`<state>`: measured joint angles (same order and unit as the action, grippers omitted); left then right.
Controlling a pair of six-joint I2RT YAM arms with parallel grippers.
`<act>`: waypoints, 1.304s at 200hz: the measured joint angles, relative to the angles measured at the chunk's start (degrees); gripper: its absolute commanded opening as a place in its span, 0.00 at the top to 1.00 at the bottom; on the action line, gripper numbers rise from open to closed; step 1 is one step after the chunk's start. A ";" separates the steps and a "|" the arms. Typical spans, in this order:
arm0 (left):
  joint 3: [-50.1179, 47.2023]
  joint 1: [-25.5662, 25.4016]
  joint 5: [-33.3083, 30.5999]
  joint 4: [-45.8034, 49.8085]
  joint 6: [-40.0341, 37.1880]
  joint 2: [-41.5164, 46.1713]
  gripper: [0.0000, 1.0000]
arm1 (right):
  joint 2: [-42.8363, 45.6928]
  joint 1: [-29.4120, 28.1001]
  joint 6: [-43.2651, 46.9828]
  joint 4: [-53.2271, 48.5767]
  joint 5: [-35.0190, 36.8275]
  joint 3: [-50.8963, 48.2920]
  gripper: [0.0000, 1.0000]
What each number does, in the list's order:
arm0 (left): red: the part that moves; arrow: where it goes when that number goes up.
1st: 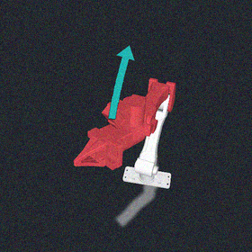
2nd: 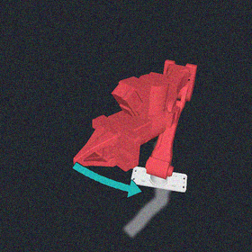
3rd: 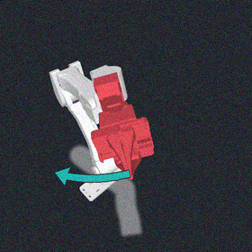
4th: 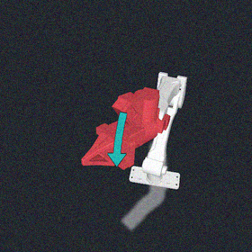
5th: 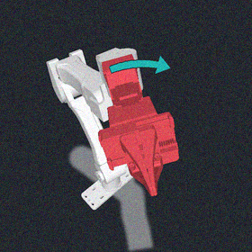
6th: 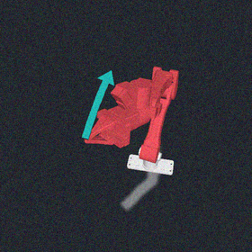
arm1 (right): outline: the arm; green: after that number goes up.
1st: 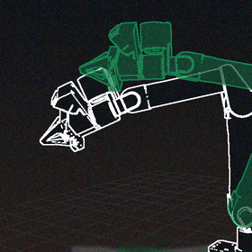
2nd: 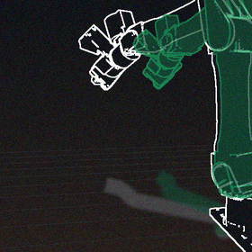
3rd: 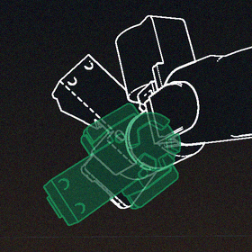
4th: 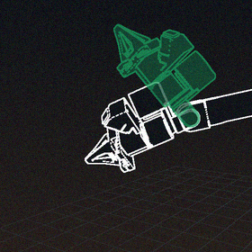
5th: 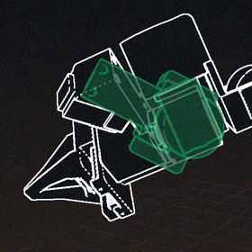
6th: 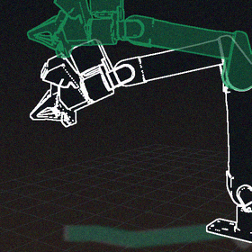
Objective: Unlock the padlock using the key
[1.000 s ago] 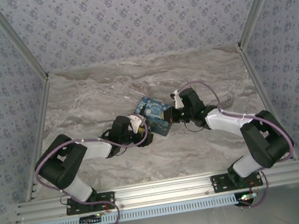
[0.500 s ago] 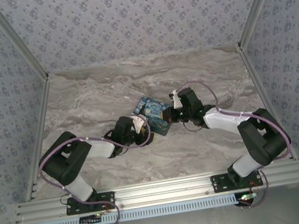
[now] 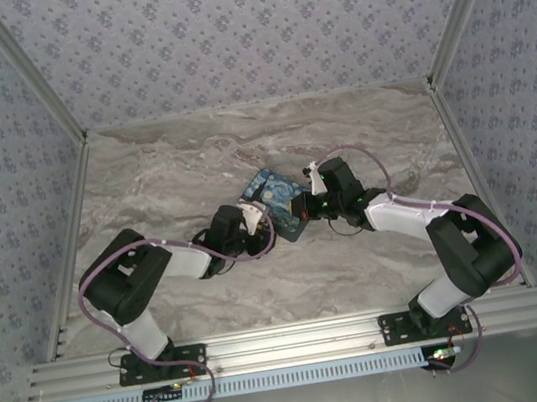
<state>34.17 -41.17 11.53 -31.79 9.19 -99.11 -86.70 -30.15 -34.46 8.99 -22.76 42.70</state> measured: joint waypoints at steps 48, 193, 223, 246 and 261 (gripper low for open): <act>0.20 -0.35 -0.44 0.20 0.90 -0.02 0.70 | 0.13 -0.07 0.13 -0.04 0.13 0.00 1.00; 5.33 -1.62 0.02 17.68 20.72 8.00 0.78 | 23.56 -4.42 13.07 -3.23 6.25 -13.75 1.00; 7.10 -1.99 0.87 21.03 27.32 9.03 0.78 | 26.82 -7.89 16.06 -2.12 8.09 -19.37 1.00; 9.46 -2.97 1.40 23.32 31.17 9.79 0.78 | 27.41 -10.32 18.86 -0.79 10.19 -21.62 1.00; 10.78 -3.58 2.12 24.39 33.51 10.19 0.77 | 27.39 -11.56 20.57 0.79 11.47 -22.56 1.00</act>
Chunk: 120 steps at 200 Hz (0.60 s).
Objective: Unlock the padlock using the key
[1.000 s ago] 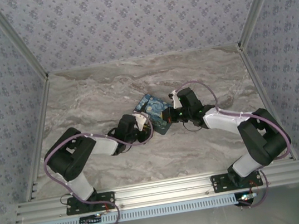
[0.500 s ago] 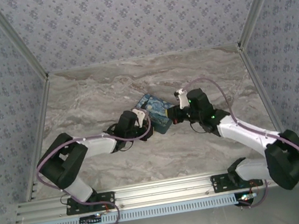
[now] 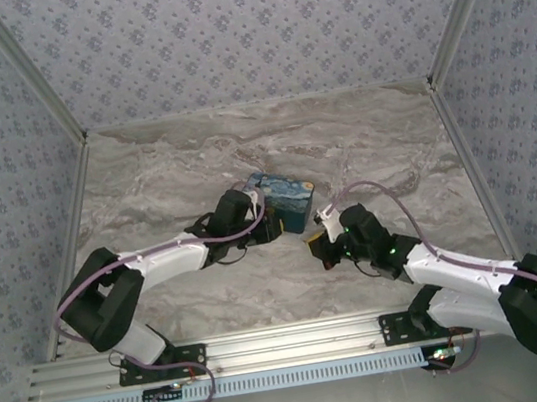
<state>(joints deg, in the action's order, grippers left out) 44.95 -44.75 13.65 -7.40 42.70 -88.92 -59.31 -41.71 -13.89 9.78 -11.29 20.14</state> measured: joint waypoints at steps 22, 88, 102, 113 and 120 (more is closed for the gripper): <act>1.22 -0.39 1.05 0.90 3.43 0.07 0.77 | -0.22 -1.11 2.19 3.32 1.60 -1.51 1.00; 3.45 -1.16 2.60 3.23 10.64 0.07 0.77 | -1.77 -2.71 7.85 9.84 6.45 -4.17 1.00; 3.63 -1.22 3.15 3.28 11.69 -0.02 0.77 | -2.12 -2.86 8.68 11.04 7.41 -4.26 1.00; 3.89 -1.25 3.52 3.32 12.52 -0.11 0.77 | -2.60 -3.04 9.07 11.87 8.13 -4.26 1.00; 4.13 -1.29 3.74 3.34 12.96 -0.24 0.77 | -2.95 -3.10 9.29 12.44 8.59 -4.26 1.00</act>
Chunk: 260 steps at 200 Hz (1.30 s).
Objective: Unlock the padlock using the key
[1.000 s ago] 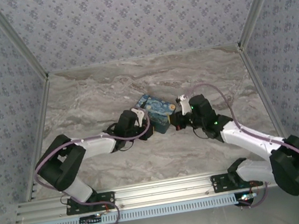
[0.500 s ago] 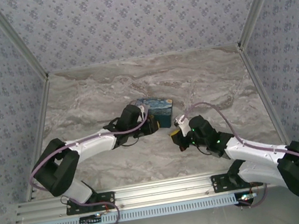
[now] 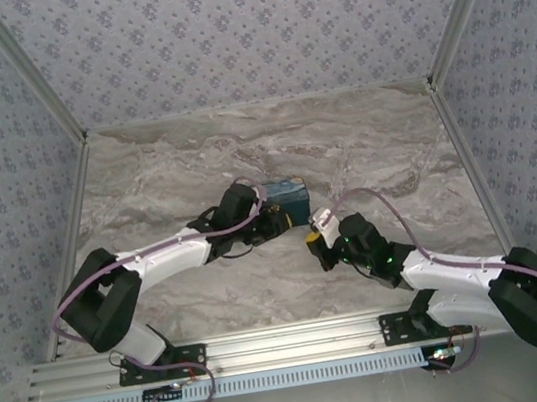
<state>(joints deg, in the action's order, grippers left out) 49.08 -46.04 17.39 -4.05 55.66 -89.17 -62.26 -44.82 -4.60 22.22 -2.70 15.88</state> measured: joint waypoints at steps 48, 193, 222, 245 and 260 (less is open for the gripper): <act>1.86 -0.11 1.07 0.07 1.25 -0.70 0.77 | -2.45 -0.87 1.03 3.17 2.21 -0.09 1.00; 2.16 -0.11 1.31 0.11 1.38 -1.07 0.78 | -4.79 1.33 1.20 8.98 3.34 -0.09 1.00; 2.16 -0.11 1.31 0.11 1.42 -1.07 0.78 | -5.38 1.57 1.18 9.62 3.08 -0.09 1.00; 2.16 -0.11 1.31 0.11 1.42 -1.07 0.78 | -5.60 1.64 1.16 9.84 2.60 -0.09 1.00; 2.16 -0.11 1.31 0.11 1.42 -1.07 0.78 | -5.77 1.68 1.05 10.12 2.05 -0.09 1.00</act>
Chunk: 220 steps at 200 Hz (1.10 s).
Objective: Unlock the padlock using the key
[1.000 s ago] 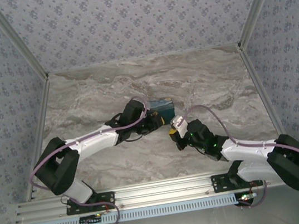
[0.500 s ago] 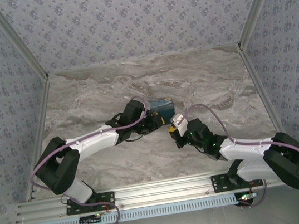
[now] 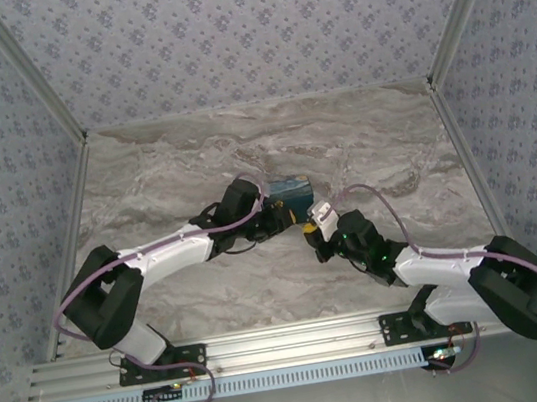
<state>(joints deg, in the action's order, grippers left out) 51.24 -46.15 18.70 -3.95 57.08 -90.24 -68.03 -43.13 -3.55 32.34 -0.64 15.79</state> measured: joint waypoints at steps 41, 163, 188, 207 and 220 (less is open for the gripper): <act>0.00 0.00 0.00 0.00 0.00 -0.20 0.78 | -0.02 0.04 -0.07 1.09 -0.83 0.00 1.00; 0.00 0.00 0.00 0.35 -0.02 -0.28 0.78 | -2.56 0.04 -0.85 3.04 -1.53 0.02 1.00; 0.00 0.00 0.00 0.35 -0.02 -0.28 0.78 | -2.58 0.13 -1.33 3.82 -1.64 0.02 1.00; 0.00 0.00 -0.02 0.35 -0.02 -0.28 0.78 | -2.58 0.15 -1.57 4.07 -1.68 0.02 1.00; 0.00 0.00 -0.02 0.35 0.00 -0.28 0.78 | -2.58 0.15 -1.57 4.09 -1.68 0.02 1.00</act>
<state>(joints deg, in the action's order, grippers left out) 51.24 -46.15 18.68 -3.60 57.08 -90.52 -70.61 -42.98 -5.13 36.42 -2.33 15.81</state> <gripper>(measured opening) 0.226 0.061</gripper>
